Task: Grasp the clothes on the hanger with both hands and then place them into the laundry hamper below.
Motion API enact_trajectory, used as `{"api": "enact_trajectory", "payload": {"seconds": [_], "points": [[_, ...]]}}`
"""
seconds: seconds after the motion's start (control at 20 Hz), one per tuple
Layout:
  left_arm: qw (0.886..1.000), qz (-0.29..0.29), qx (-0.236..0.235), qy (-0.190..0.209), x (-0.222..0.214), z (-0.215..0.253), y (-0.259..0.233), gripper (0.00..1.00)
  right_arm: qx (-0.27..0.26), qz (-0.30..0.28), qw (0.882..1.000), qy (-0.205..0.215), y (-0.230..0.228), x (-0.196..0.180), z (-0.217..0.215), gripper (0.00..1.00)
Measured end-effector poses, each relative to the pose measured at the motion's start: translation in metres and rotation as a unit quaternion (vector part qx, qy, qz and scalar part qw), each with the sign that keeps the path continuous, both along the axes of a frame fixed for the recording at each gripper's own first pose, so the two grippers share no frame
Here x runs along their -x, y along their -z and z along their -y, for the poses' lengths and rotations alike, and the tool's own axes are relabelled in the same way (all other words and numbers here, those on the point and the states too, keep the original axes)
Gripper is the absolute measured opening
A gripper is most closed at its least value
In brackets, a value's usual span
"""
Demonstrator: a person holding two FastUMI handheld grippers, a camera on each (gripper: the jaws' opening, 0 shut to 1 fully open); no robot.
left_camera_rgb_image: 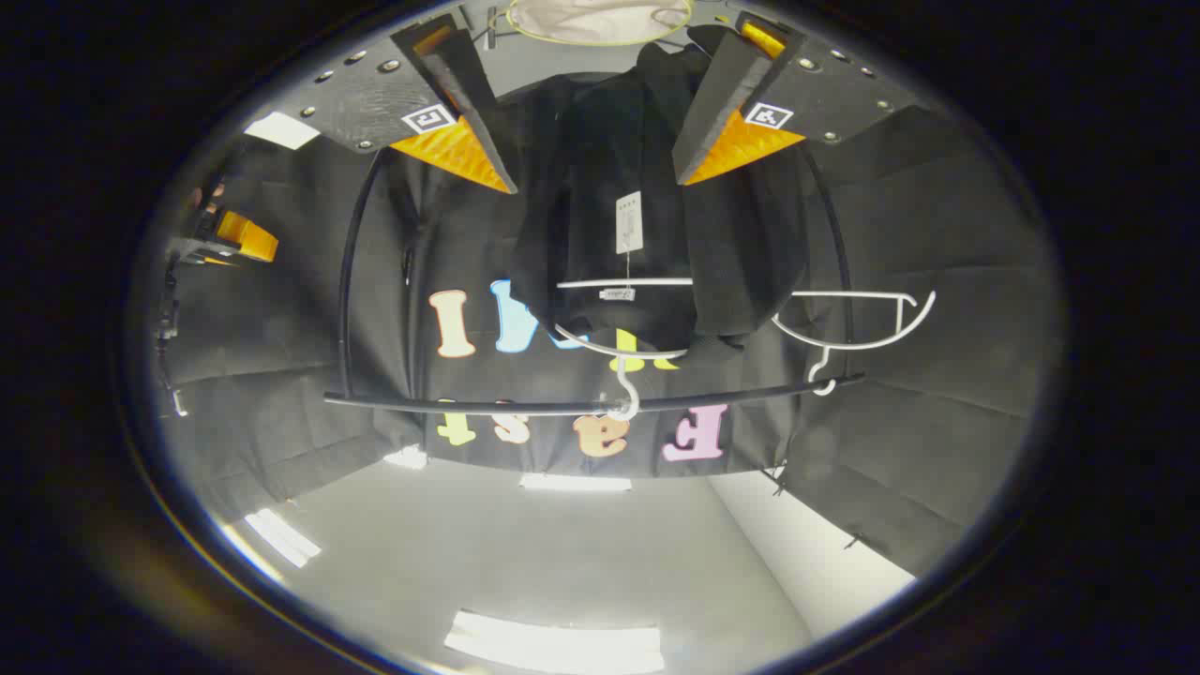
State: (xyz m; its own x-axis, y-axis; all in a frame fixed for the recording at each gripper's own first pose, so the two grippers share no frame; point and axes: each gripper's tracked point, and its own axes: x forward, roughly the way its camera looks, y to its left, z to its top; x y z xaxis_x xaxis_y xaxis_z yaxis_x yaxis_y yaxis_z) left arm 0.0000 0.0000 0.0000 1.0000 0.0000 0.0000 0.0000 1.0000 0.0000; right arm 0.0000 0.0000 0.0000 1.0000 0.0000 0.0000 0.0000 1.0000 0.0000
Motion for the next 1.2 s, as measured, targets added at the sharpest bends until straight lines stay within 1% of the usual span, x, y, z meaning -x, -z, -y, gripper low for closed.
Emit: {"api": "enact_trajectory", "payload": {"seconds": [0.15,0.2,0.25,0.5,0.55,0.6,0.65,0.7,0.75,0.8,0.85,0.9,0.95,1.05,1.1,1.15,1.2], "points": [[1.0,-0.003,0.007,0.005,-0.003,0.003,0.005,0.95,0.008,0.001,1.0,-0.01,0.001,0.005,-0.005,0.92],[1.0,-0.004,0.009,0.007,-0.002,0.004,0.007,0.95,0.009,0.004,1.0,-0.015,0.0,0.005,-0.008,0.95],[1.0,-0.004,0.01,0.007,-0.001,0.004,0.008,0.95,0.009,0.006,1.0,-0.017,0.001,0.006,-0.008,0.92],[1.0,-0.001,0.006,0.005,0.005,-0.002,0.006,0.95,0.001,0.002,1.0,-0.014,0.003,0.007,-0.01,0.92],[1.0,0.0,0.007,0.003,0.006,-0.005,0.004,0.95,-0.001,0.0,1.0,-0.015,0.003,0.006,-0.012,0.95],[1.0,0.0,0.007,0.001,0.007,-0.007,0.004,0.95,-0.001,-0.001,1.0,-0.016,0.004,0.007,-0.014,0.95],[1.0,0.001,0.007,0.0,0.008,-0.009,0.004,0.95,0.0,-0.002,1.0,-0.018,0.004,0.008,-0.015,0.92],[1.0,0.001,0.005,-0.002,0.007,-0.011,0.005,0.95,0.0,-0.003,1.0,-0.02,0.005,0.009,-0.018,0.95],[1.0,0.0,0.005,-0.004,0.007,-0.013,0.006,0.95,0.001,-0.005,1.0,-0.022,0.006,0.009,-0.02,0.95],[1.0,-0.001,0.005,-0.006,0.005,-0.014,0.008,0.95,0.001,-0.007,1.0,-0.025,0.006,0.01,-0.022,0.92],[1.0,-0.001,0.009,-0.008,0.006,-0.016,0.008,0.95,0.001,-0.009,1.0,-0.029,0.008,0.01,-0.025,0.95],[1.0,-0.001,0.013,-0.008,0.005,-0.016,0.009,0.95,0.0,-0.009,0.999,-0.034,0.007,0.011,-0.029,0.95],[1.0,0.0,0.017,-0.008,0.005,-0.017,0.007,0.95,0.0,-0.008,0.999,-0.036,0.007,0.009,-0.03,0.92],[1.0,0.005,0.011,-0.009,0.007,-0.021,0.0,0.95,-0.004,-0.005,0.999,-0.037,0.002,0.007,-0.036,0.92],[1.0,0.008,0.005,-0.013,0.009,-0.025,-0.004,0.95,-0.008,-0.003,0.999,-0.041,-0.002,0.006,-0.042,0.95],[1.0,0.012,0.0,-0.017,0.012,-0.03,-0.009,0.95,-0.011,-0.002,0.999,-0.048,-0.004,0.004,-0.05,0.92],[1.0,0.015,-0.002,-0.022,0.015,-0.034,-0.013,0.95,-0.011,0.0,0.998,-0.057,-0.007,0.003,-0.059,0.95]]}}
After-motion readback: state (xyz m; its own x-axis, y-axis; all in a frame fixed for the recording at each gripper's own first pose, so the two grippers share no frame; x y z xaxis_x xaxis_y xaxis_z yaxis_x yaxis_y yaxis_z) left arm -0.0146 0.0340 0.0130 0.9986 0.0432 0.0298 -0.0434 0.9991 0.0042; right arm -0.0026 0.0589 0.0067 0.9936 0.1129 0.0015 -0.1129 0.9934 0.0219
